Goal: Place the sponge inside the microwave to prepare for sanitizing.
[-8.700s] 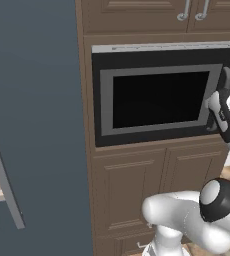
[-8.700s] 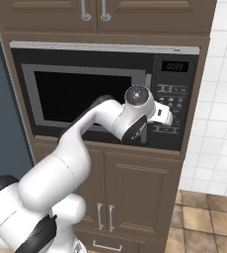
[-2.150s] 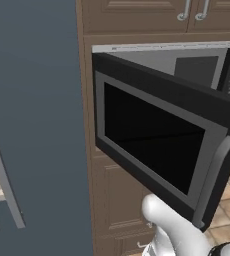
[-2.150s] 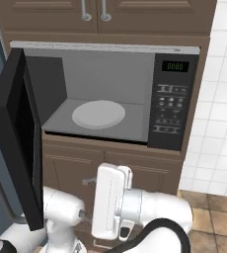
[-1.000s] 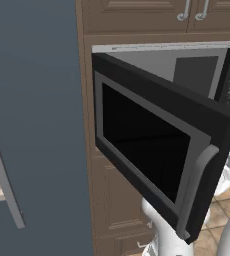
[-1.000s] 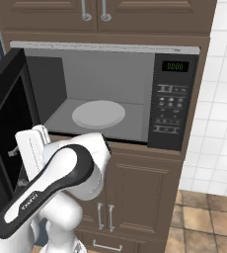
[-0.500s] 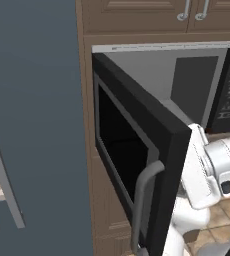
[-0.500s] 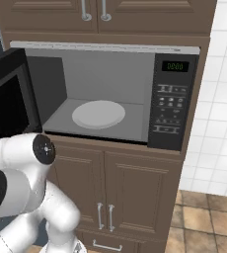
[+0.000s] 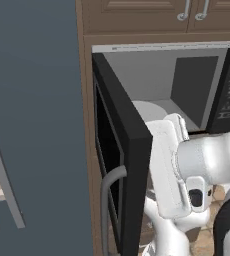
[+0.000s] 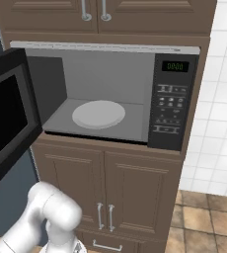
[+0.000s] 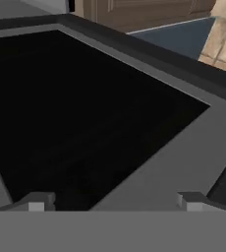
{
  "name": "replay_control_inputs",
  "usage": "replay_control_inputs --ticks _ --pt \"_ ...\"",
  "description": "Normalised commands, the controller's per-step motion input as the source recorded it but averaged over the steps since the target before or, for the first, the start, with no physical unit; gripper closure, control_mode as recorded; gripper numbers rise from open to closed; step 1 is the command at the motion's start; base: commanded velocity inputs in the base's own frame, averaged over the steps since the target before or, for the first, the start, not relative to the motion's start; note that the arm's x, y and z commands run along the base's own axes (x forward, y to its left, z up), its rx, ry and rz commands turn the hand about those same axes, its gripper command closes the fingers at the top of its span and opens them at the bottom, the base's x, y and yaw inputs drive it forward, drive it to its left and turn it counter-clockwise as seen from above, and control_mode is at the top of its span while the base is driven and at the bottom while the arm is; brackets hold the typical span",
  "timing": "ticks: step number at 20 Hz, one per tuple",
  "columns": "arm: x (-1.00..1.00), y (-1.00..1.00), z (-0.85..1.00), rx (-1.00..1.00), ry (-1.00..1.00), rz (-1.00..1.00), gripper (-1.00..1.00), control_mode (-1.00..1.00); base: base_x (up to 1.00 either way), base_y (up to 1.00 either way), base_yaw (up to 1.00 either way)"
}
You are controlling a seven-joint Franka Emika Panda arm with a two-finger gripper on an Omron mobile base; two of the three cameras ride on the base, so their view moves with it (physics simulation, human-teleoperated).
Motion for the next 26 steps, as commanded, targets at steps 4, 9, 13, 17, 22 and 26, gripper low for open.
replay_control_inputs --ticks 4,9,13,17,22,26 --pt "-0.31 0.51 -0.06 0.0 -0.08 -0.32 -1.0 -1.0 0.0 0.0 0.0" --pt "-0.15 0.01 -0.06 0.0 -0.01 -0.13 -1.0 -1.0 0.0 0.0 0.0" --pt "0.07 -0.53 -0.07 0.0 0.05 -0.07 -1.0 -1.0 0.0 0.0 0.0" --pt "0.42 -0.98 0.0 0.0 0.01 0.0 -1.0 -1.0 0.0 0.0 0.0" --pt "0.36 -1.0 0.0 0.02 0.0 0.09 -1.0 -1.0 0.0 0.0 0.0" --pt "0.41 -1.0 0.0 0.01 -0.1 0.14 -1.0 -1.0 0.0 0.0 0.0"
